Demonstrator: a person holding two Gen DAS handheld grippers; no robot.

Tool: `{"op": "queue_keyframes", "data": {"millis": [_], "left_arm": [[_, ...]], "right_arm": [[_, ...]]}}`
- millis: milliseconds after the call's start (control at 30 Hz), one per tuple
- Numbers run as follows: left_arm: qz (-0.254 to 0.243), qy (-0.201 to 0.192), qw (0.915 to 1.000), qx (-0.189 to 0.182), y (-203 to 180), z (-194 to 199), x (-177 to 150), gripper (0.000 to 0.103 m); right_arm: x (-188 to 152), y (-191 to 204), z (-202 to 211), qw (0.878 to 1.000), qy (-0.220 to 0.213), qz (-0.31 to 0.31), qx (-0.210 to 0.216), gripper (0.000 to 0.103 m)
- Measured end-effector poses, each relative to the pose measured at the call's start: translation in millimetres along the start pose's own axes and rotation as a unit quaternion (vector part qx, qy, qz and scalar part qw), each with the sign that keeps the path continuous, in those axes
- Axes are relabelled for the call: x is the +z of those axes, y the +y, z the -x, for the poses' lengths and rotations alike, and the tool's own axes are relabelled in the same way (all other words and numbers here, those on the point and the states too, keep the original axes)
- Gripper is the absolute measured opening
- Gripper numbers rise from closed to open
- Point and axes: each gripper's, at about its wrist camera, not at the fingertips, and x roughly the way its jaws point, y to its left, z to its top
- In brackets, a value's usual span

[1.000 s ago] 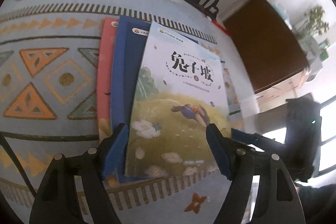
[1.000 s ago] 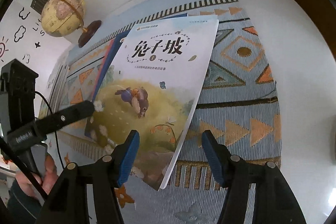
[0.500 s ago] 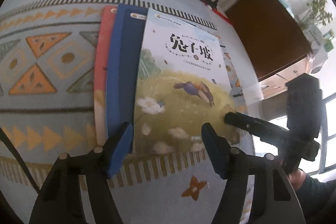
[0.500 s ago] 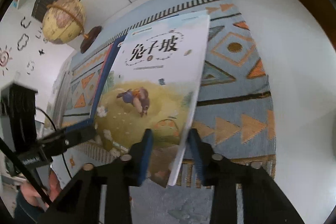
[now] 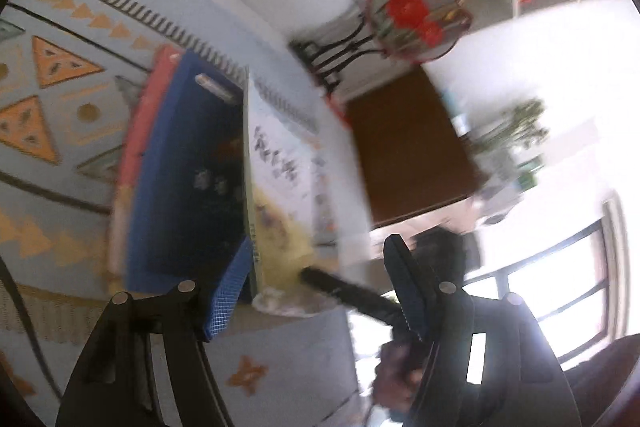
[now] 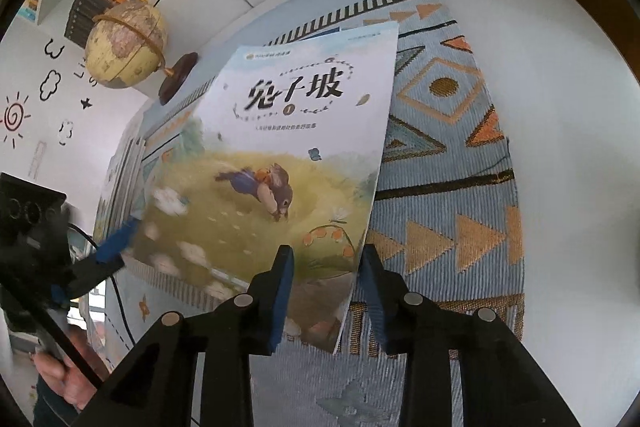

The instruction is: Organize books

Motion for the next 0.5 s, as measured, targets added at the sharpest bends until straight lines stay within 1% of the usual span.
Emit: {"op": "queue_keyframes", "data": {"millis": [33, 67, 100, 200, 300, 333, 367, 400, 433, 467, 500], "left_arm": [[0.011, 0.0, 0.9999, 0.0, 5, -5, 1, 0.065], [0.017, -0.002, 0.9998, 0.012, 10, -10, 1, 0.065], [0.027, 0.011, 0.9991, 0.031, 20, -21, 2, 0.065], [0.061, 0.054, 0.9957, 0.045, 33, -54, -6, 0.065], [0.033, 0.058, 0.9968, 0.045, 18, -67, -13, 0.065], [0.032, 0.057, 0.9969, 0.045, 14, -69, -13, 0.065], [0.04, 0.056, 0.9968, 0.041, 15, -69, -11, 0.065], [0.065, 0.059, 0.9958, 0.027, 17, -70, -9, 0.065], [0.081, 0.058, 0.995, 0.009, 18, -70, -9, 0.065], [0.091, 0.055, 0.9944, -0.007, 15, -68, -10, 0.065], [0.093, 0.052, 0.9942, -0.018, 11, -66, -7, 0.065]], "right_arm": [[0, 0, 0, 1.0, 0.0, -0.001, 0.0, 0.034], [0, -1, 0, 1.0, 0.0, -0.003, 0.001, 0.034], [-1, -1, 0, 1.0, 0.0, -0.004, 0.002, 0.034], [0, 0, 0, 1.0, 0.002, -0.001, 0.001, 0.034], [1, 1, -1, 1.0, 0.003, 0.006, -0.002, 0.034], [1, 0, -1, 1.0, 0.004, 0.006, 0.002, 0.034], [1, -1, -1, 1.0, 0.005, 0.003, 0.007, 0.035], [2, -3, -2, 1.0, 0.008, -0.003, 0.013, 0.037], [3, -6, -1, 0.999, 0.016, -0.014, 0.026, 0.047], [3, -10, 0, 0.998, 0.03, -0.035, 0.051, 0.053], [3, -12, 0, 0.996, 0.041, -0.048, 0.064, 0.057]]}}
